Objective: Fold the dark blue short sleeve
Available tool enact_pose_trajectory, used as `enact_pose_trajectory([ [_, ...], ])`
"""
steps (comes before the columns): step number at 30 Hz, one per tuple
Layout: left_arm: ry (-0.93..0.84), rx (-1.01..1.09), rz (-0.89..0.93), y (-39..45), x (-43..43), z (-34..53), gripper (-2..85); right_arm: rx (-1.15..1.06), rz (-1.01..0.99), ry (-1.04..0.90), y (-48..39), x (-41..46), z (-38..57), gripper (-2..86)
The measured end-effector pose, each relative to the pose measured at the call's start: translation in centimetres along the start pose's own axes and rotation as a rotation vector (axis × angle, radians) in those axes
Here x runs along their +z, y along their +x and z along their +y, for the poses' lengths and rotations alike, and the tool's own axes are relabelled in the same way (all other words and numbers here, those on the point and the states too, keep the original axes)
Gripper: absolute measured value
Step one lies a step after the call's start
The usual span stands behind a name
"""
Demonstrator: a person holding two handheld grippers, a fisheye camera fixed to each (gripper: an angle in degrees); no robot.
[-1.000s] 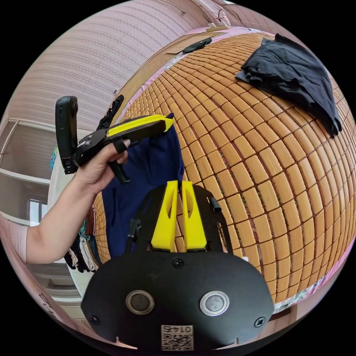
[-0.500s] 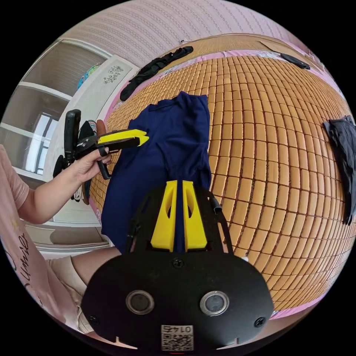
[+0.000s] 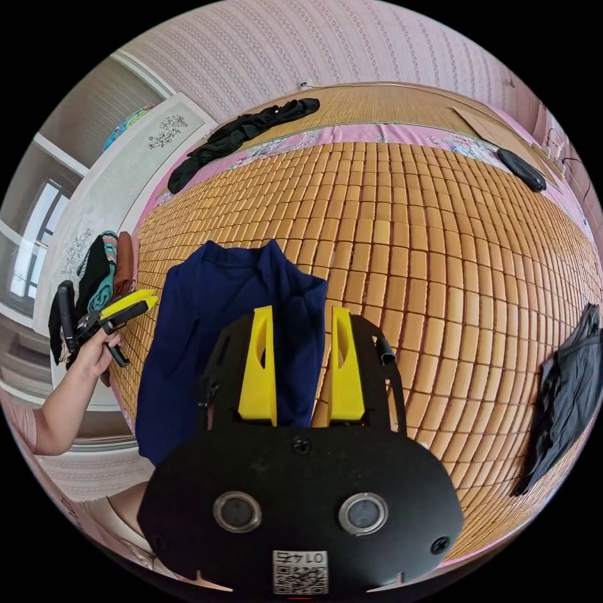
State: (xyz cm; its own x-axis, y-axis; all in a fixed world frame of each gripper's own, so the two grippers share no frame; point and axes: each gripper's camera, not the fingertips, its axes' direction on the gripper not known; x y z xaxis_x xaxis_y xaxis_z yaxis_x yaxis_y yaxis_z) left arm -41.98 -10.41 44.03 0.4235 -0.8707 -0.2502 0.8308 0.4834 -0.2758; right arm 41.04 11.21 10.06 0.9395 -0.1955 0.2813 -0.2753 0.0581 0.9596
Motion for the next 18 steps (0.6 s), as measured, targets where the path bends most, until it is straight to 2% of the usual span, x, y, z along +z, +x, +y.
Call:
enact_pose_trajectory([
  [2,-0.003,-0.029,0.025,-2.4,-0.2,-0.8,10.9,-0.006,-0.013,-0.093,0.4,1.6,-1.6,5.1],
  [8,0.0,-0.054,0.052,-6.5,-0.2,-2.5,13.3,0.066,-0.059,-0.05,2.8,-0.2,-2.9,1.7],
  [10,-0.058,-0.05,0.078,-7.3,0.9,-2.9,10.9,0.072,-0.087,-0.061,3.4,-0.3,-3.3,1.5],
  [12,-0.062,0.016,0.081,-7.4,1.3,-3.0,3.5,0.068,-0.092,-0.07,3.5,-0.3,-3.5,1.3],
  [14,-0.096,0.043,0.102,-7.9,0.9,-3.8,1.5,0.053,-0.079,-0.067,3.4,-0.5,-3.9,1.1],
  [18,-0.03,-0.018,0.132,-9.7,-1.2,-5.1,0.2,0.067,-0.088,-0.015,3.9,-1.8,-4.8,0.9],
])
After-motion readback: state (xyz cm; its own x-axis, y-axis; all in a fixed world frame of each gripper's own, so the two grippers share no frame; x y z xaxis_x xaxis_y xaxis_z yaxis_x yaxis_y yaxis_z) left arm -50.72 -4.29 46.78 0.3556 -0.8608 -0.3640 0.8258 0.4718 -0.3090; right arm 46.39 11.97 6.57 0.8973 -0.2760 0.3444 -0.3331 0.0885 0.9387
